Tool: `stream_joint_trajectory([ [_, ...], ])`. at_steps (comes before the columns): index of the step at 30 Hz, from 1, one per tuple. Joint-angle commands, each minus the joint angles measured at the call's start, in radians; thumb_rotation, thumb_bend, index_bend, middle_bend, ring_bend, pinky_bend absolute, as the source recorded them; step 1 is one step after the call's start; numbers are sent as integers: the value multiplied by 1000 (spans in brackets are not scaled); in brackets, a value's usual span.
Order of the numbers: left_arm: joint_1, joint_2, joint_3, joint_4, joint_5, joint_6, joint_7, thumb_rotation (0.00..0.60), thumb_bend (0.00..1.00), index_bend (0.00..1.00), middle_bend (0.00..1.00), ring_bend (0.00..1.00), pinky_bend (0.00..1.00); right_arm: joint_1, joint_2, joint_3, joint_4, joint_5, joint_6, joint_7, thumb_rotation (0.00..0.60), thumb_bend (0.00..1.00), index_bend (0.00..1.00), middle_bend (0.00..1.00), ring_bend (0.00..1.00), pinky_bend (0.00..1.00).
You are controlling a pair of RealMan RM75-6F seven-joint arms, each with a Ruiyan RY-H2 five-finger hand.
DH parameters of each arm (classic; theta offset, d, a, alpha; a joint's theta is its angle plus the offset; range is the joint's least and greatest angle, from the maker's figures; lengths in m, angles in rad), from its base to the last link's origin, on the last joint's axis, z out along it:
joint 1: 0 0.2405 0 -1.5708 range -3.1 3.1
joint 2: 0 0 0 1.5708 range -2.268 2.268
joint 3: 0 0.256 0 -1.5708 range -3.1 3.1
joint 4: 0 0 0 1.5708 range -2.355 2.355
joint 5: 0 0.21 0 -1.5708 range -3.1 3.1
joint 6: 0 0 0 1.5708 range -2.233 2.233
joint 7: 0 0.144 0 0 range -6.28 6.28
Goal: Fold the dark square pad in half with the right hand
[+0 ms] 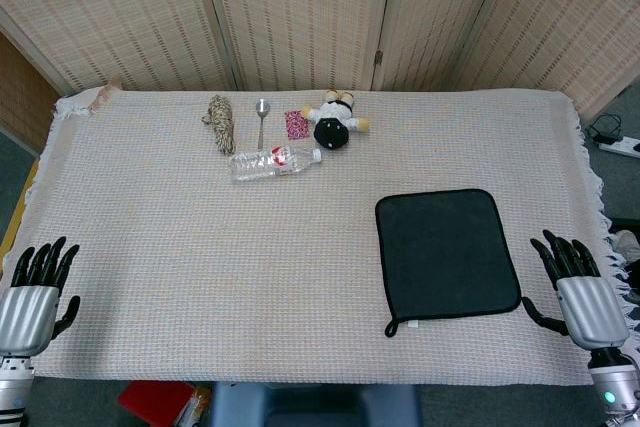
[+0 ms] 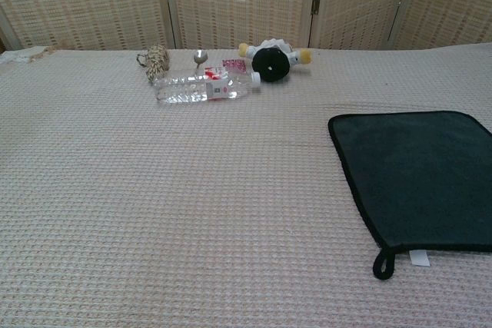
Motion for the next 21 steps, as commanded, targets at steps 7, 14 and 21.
stream_joint_trajectory([
  [7,-6,-7,0,1,5,-4,2,600,486,37,0,0,0,1,3,-1,5,0,-3,9,468,406,0,0,0,0],
  [14,-16,-5,0,7,13,-17,-29,600,486,37,0,0,0,184,-48,133,132,125,-220,47,534,406,217,0,0,0],
  [21,-24,-12,-4,14,12,-23,-49,600,486,8,0,0,0,407,-125,226,287,270,-528,72,547,406,293,0,0,0],
])
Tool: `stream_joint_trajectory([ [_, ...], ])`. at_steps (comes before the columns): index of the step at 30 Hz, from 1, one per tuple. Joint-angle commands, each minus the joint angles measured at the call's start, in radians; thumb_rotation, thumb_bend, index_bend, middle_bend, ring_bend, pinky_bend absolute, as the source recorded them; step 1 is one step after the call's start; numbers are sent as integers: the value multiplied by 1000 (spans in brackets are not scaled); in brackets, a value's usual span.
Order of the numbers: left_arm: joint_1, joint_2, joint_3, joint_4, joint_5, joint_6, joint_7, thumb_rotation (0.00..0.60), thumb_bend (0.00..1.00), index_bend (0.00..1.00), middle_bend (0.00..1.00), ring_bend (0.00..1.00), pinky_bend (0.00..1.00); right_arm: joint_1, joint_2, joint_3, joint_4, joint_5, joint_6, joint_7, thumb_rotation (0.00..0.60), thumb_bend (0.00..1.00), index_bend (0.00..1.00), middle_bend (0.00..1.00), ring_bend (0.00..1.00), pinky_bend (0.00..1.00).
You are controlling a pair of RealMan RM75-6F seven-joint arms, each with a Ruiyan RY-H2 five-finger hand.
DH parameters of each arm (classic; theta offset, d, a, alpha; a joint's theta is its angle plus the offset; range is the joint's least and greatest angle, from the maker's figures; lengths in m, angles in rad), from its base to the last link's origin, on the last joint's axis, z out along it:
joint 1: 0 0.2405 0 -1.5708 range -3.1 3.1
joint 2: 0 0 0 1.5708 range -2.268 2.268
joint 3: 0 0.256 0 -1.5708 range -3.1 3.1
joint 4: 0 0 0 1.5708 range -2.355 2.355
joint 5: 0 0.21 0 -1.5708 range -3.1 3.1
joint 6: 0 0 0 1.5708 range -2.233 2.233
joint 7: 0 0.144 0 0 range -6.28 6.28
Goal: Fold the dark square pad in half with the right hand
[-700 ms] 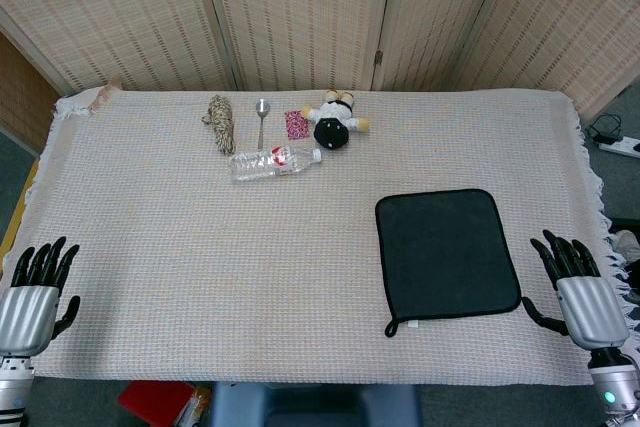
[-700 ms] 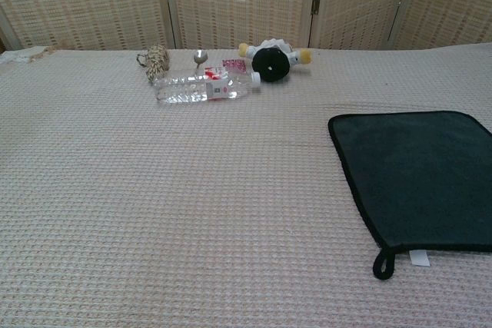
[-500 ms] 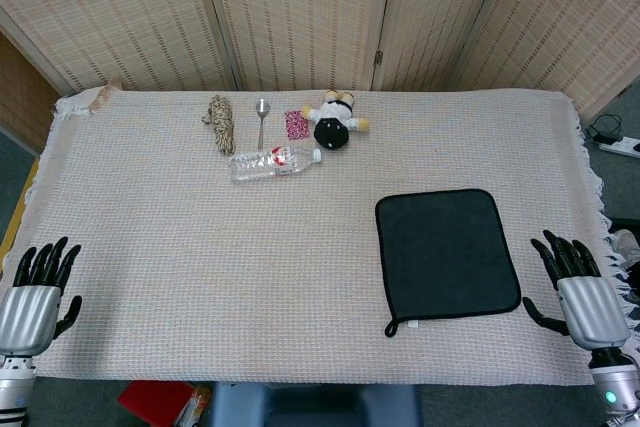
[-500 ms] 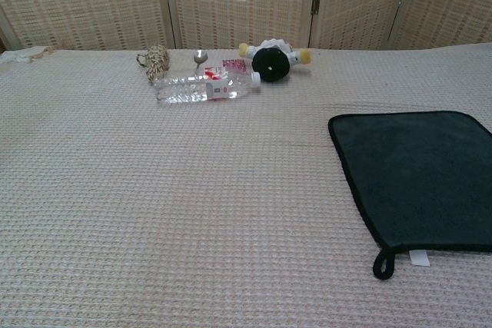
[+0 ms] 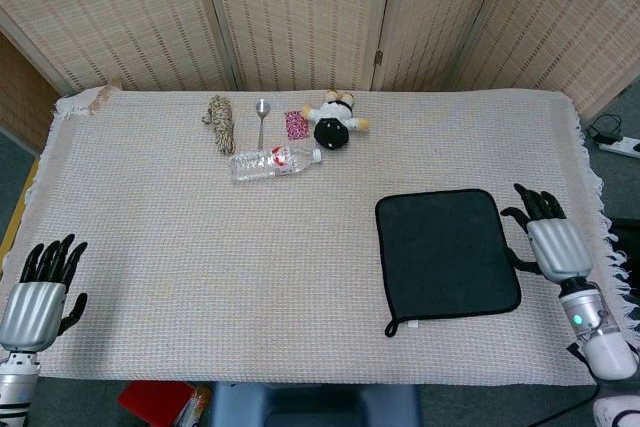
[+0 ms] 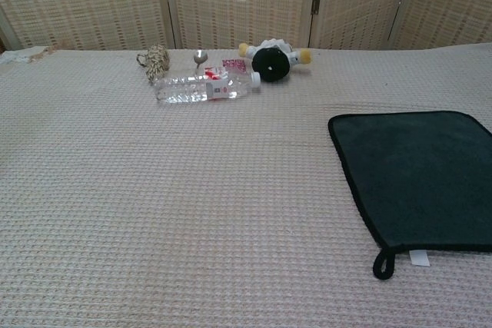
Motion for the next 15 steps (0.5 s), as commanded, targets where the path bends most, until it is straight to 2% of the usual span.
stream_joint_trajectory([
  [1,-5,-4,2,6,9,-3,-18,600,486,3,0,0,0,178,-79,81,141,116,-218,25,549,406,293,0,0,0],
  [6,-4,-1,-1,22,-5,-8,-40,600,486,0,0,0,0,301,-188,92,278,158,-335,-19,551,407,317,0,0,0],
  [10,-9,9,6,8,-5,-31,-109,600,486,0,0,0,0,376,-270,95,384,209,-413,-54,550,407,331,0,0,0],
  [15,-11,9,5,23,-8,-33,-111,600,486,0,0,0,0,456,-359,88,505,258,-502,-82,553,407,340,0,0,0],
])
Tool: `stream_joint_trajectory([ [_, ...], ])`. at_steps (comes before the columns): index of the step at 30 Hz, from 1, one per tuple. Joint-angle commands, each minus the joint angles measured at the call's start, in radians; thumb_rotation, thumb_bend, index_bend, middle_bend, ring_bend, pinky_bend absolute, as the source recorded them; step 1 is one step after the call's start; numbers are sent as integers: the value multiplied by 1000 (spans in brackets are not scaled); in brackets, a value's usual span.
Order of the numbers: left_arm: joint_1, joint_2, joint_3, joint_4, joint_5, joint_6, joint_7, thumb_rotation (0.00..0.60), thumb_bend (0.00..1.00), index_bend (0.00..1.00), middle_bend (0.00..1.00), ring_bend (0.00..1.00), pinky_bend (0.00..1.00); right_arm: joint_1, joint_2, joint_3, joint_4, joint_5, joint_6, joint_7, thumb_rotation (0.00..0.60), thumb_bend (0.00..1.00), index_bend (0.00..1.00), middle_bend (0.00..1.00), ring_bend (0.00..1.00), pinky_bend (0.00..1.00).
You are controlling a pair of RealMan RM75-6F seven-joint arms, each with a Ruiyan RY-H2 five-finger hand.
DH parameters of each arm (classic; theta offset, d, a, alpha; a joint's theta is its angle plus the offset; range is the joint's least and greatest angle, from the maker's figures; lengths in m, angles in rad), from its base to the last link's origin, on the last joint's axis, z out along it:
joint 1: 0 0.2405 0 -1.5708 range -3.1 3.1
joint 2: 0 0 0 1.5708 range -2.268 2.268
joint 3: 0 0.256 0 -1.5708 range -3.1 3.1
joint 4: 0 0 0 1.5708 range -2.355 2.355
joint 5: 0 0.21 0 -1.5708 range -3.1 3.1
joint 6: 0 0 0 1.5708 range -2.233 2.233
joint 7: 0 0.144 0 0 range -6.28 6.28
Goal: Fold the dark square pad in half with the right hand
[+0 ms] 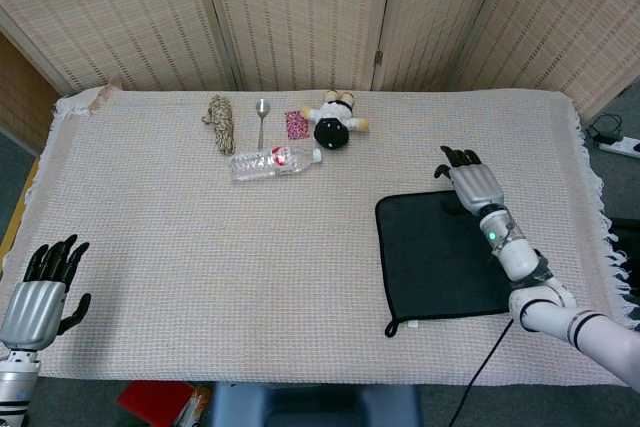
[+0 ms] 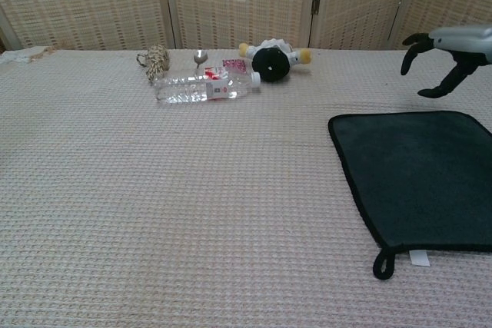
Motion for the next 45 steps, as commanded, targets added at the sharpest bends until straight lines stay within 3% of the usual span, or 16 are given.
stream_joint_trajectory([
  [1,0,2,-2,6,-5,-1,-1,600,486,0,0,0,0,57,-72,-4,90,42,-67,-32,552,407,346,0,0,0],
  [11,-2,3,-5,26,-13,-3,-32,600,490,0,0,0,0,137,-174,-47,262,85,-159,-92,550,436,394,0,0,0],
  [26,-3,-1,-7,47,-10,4,-58,600,491,0,0,0,0,195,-284,-70,462,114,-260,-89,548,440,404,0,0,0],
  [34,-5,-4,-6,53,-10,0,-62,600,491,0,0,0,0,196,-295,-83,493,102,-283,-76,549,443,433,2,0,0],
  [45,-9,-8,-1,54,-2,-4,-68,600,491,0,0,0,0,161,-251,-89,428,50,-219,-34,550,452,551,60,18,0],
])
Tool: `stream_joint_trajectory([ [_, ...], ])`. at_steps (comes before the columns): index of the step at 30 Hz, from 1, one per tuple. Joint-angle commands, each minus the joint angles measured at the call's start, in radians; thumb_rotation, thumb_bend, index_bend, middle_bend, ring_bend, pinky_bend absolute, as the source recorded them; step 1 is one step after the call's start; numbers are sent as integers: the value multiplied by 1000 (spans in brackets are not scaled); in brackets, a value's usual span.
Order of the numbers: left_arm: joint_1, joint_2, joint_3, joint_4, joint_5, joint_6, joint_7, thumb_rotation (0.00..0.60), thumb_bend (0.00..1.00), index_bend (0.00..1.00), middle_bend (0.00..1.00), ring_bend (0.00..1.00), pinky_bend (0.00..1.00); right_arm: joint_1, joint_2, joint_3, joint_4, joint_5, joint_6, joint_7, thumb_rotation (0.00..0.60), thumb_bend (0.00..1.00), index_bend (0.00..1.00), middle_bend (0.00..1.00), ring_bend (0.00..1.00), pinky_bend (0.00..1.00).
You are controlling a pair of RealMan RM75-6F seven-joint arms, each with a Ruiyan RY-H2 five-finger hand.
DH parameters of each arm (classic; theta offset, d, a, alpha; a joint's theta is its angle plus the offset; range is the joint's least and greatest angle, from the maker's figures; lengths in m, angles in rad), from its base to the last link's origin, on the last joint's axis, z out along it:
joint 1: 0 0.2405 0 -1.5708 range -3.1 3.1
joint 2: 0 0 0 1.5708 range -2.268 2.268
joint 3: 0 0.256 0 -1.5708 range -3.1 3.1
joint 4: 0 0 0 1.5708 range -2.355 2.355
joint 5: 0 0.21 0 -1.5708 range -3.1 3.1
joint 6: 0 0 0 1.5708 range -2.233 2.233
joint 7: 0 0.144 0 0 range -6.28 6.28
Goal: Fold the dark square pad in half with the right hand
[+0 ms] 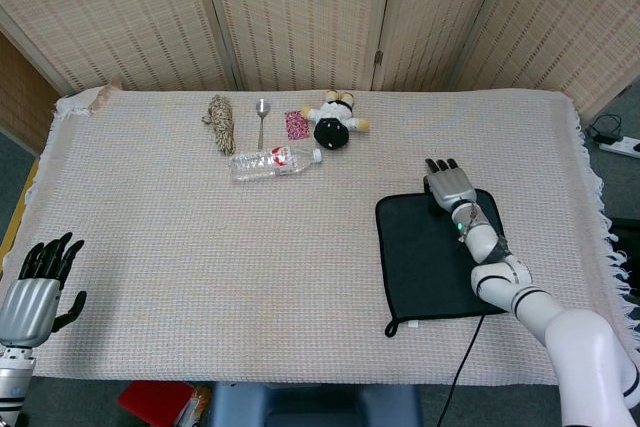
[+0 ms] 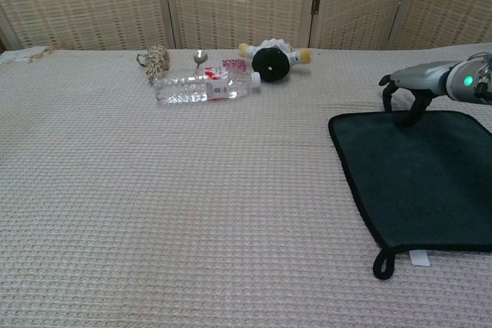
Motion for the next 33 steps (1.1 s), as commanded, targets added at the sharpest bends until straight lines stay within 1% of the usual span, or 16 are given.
stream_joint_trajectory([
  [1,0,0,1,-1,4,3,-1,600,491,0,0,0,0,-6,7,-1,-8,-4,8,4,550,453,551,62,18,0],
  [8,-1,-1,3,0,6,2,-3,600,491,0,0,0,0,-20,25,-7,-36,-20,25,14,555,457,583,89,35,0],
  [11,-3,-3,5,2,9,-1,-6,600,491,0,0,0,0,-24,27,-8,-42,-26,36,17,588,464,603,103,43,0],
  [13,-4,-4,6,4,12,-1,-9,600,491,0,0,0,0,-23,23,-9,-35,-26,32,16,599,468,606,107,45,0],
  [20,-5,-6,7,12,25,12,-25,600,500,0,0,0,0,-17,1,-2,-11,-30,38,24,600,493,615,121,58,0],
  [24,-5,-7,8,18,27,12,-31,600,503,0,0,0,0,-21,9,3,-23,-42,57,40,600,495,634,134,65,0],
  [29,-5,-8,8,19,28,14,-33,600,504,0,0,0,0,-41,47,-1,-87,-66,93,55,600,496,643,139,61,0],
  [33,-5,-8,10,13,30,15,-28,600,504,0,0,0,0,-73,108,-24,-205,-88,130,39,600,495,645,139,61,0],
])
